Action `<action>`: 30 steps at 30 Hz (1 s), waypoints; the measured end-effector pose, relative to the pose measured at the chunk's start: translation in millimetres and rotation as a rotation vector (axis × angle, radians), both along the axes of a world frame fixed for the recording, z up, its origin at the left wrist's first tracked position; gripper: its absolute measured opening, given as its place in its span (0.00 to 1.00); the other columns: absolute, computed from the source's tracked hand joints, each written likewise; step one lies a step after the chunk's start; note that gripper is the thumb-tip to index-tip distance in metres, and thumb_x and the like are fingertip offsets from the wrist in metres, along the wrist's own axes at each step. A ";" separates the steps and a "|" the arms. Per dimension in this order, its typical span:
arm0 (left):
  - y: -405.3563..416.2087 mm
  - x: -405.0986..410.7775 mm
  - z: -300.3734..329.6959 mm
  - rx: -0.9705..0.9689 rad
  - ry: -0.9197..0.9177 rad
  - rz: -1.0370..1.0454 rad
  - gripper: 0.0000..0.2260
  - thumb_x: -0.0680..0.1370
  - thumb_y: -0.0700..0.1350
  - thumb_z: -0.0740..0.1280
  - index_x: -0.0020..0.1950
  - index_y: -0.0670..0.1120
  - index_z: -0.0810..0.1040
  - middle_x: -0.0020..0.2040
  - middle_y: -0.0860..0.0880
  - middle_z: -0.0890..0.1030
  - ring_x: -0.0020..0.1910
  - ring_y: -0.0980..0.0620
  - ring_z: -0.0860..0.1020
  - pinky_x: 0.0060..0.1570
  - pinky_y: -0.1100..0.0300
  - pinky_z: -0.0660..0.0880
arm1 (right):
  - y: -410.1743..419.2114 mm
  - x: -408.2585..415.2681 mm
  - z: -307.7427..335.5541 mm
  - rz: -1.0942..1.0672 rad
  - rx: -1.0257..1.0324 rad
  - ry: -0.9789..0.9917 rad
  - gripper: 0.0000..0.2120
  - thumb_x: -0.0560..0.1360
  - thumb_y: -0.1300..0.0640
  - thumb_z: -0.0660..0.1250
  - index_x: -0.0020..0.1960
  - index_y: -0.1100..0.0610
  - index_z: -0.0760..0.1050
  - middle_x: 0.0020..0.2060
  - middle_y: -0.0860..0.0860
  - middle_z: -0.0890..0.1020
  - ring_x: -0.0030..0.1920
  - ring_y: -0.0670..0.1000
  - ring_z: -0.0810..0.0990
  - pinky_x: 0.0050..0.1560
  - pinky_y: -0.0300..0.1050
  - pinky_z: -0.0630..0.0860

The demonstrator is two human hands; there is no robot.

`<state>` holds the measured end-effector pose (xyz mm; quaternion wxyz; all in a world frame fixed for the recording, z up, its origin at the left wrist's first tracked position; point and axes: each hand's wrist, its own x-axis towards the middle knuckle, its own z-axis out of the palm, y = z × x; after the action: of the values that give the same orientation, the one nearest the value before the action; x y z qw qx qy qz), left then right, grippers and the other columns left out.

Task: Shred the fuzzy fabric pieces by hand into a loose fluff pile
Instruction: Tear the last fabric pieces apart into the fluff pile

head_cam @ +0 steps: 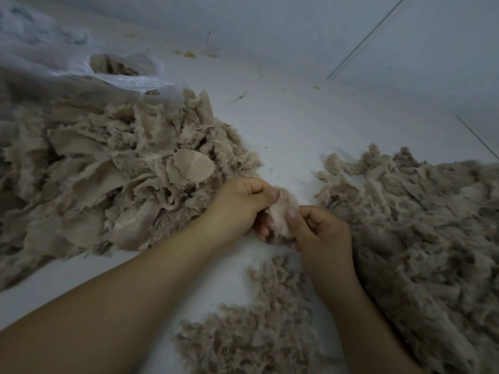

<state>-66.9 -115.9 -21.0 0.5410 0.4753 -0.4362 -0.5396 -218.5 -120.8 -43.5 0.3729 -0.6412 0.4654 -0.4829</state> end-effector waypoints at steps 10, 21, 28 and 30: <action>-1.7 0.0 -6.8 -0.019 -0.161 -0.023 0.14 0.80 0.42 0.67 0.36 0.39 0.75 0.24 0.44 0.76 0.17 0.51 0.69 0.19 0.66 0.64 | -0.5 -0.9 -0.3 -0.022 0.034 -0.049 0.17 0.78 0.58 0.68 0.32 0.63 0.76 0.22 0.55 0.71 0.26 0.47 0.69 0.28 0.42 0.67; 2.6 6.4 -7.8 0.074 -0.290 -0.179 0.18 0.76 0.49 0.73 0.37 0.34 0.75 0.25 0.42 0.76 0.15 0.51 0.67 0.17 0.67 0.62 | -1.4 -1.6 0.5 -0.071 0.067 -0.126 0.17 0.79 0.59 0.67 0.32 0.59 0.79 0.20 0.48 0.73 0.22 0.42 0.68 0.26 0.34 0.67; 2.7 25.0 5.5 0.173 -0.423 -0.379 0.11 0.75 0.40 0.73 0.39 0.34 0.78 0.24 0.43 0.75 0.14 0.53 0.65 0.18 0.68 0.61 | -3.6 -2.2 -0.7 -0.145 0.106 -0.143 0.17 0.80 0.57 0.67 0.33 0.60 0.78 0.22 0.49 0.76 0.23 0.44 0.71 0.26 0.37 0.70; 2.4 24.7 6.1 0.161 -0.362 -0.348 0.10 0.74 0.41 0.74 0.42 0.35 0.78 0.25 0.43 0.76 0.14 0.53 0.65 0.18 0.68 0.61 | -3.3 -1.9 0.1 -0.122 0.111 -0.142 0.18 0.80 0.57 0.67 0.32 0.60 0.77 0.22 0.50 0.75 0.23 0.44 0.70 0.26 0.37 0.69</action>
<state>-42.2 -113.5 -14.9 0.3134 0.5235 -0.5566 -0.5638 -220.4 -124.1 -43.4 0.4098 -0.5542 0.5018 -0.5226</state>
